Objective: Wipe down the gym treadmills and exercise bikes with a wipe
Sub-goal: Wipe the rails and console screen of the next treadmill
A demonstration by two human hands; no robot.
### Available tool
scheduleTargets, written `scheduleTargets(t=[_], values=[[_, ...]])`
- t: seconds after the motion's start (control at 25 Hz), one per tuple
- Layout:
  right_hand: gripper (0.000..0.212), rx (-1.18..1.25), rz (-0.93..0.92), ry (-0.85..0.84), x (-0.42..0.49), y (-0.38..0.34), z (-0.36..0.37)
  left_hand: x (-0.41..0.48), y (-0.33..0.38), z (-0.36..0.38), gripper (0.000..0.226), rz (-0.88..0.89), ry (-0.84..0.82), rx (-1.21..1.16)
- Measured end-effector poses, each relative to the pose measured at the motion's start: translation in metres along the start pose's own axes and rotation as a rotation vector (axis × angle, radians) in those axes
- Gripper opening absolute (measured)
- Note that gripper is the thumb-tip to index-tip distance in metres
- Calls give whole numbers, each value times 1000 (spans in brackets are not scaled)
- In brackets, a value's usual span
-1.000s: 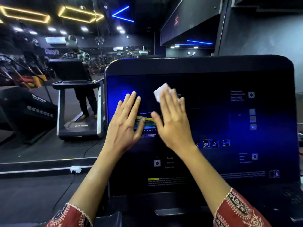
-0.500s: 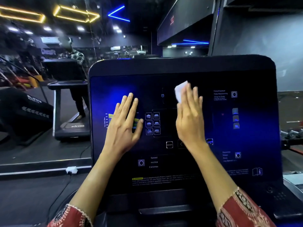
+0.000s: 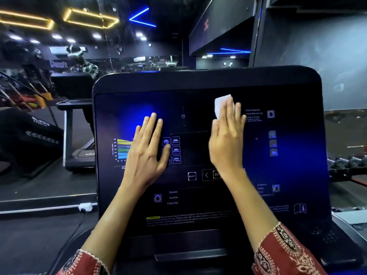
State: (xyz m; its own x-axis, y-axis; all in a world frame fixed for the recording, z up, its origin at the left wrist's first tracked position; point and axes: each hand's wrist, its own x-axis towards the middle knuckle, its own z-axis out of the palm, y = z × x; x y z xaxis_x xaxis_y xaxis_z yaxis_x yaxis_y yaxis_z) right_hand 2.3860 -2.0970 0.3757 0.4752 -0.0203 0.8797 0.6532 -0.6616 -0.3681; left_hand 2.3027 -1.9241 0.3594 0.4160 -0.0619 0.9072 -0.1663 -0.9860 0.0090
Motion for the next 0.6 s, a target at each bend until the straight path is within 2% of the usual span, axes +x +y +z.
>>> scheduleTargets(t=[0.04, 0.12, 0.16, 0.2, 0.32, 0.36, 0.48, 0.52, 0.6], values=[[51, 16, -75, -15, -4, -11, 5, 0, 3, 1, 57, 8, -8, -1], [47, -1, -367, -92, -24, -14, 12, 0, 7, 4, 57, 11, -15, -5], [46, -32, -449, -119, -29, -4, 8, 0, 8, 4, 58, 7, -16, -7], [45, -54, -437, -107, -28, 12, 1, 0, 10, 5, 58, 4, -15, -7], [48, -25, -43, -2, -23, 42, -19, 0, 19, 10, 58, -12, -2, -9], [49, -9, -13, -7, -27, 41, -21, 1, 23, 13, 58, -17, 4, -12], [47, -49, -330, -85, -52, 50, -24, 1, 36, 20, 57, -19, 9, -4], [46, -70, -357, -75, -54, 61, -28, 2, 40, 22, 57, -15, 6, -5], [47, -46, -122, -13, -53, 71, -38, 3, 49, 26, 57, -8, -1, -10]])
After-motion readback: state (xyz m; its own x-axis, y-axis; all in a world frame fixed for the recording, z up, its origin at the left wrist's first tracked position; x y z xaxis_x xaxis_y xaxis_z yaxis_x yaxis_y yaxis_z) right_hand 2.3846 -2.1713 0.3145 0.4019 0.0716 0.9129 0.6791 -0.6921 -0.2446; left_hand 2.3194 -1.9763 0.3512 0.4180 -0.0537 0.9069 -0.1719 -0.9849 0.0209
